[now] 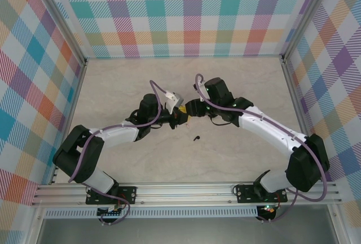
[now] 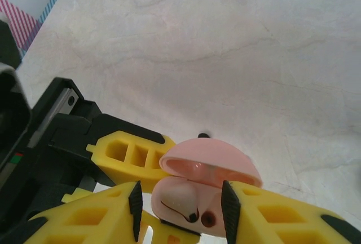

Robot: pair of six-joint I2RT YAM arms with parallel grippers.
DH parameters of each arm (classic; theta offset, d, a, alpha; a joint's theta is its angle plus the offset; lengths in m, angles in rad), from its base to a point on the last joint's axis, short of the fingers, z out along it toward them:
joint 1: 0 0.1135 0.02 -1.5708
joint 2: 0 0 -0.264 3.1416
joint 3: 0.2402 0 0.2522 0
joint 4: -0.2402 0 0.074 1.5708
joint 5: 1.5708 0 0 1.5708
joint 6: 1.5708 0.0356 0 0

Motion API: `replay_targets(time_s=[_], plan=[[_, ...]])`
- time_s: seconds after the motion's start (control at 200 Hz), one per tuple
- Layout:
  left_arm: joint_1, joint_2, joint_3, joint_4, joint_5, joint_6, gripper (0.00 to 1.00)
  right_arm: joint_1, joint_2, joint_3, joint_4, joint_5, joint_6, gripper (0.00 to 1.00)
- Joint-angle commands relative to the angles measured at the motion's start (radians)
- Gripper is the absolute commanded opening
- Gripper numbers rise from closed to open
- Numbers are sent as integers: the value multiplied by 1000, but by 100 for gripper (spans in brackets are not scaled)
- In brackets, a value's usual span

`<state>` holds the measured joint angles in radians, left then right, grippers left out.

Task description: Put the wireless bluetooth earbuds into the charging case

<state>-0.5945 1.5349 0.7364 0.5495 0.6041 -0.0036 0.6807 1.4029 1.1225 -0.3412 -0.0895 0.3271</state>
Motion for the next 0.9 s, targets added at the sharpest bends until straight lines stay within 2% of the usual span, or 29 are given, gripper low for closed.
replay_targets(time_s=[0.0,0.19,0.365,0.51,0.895], plan=[[-14,-46,12,-4,-22,12,12,6,-69,3,-21,106,16,45],[-14,-94,-1,-54,-37,15,12,-25,-106,-7,-95,251,54,46],[-14,-176,-9,-143,-50,34,12,-79,-76,-7,-173,276,77,46],[-14,-244,-16,-215,-62,38,12,-117,1,5,-203,184,64,47],[-14,-420,-89,-309,-97,4,13,-121,305,100,-174,-97,32,48]])
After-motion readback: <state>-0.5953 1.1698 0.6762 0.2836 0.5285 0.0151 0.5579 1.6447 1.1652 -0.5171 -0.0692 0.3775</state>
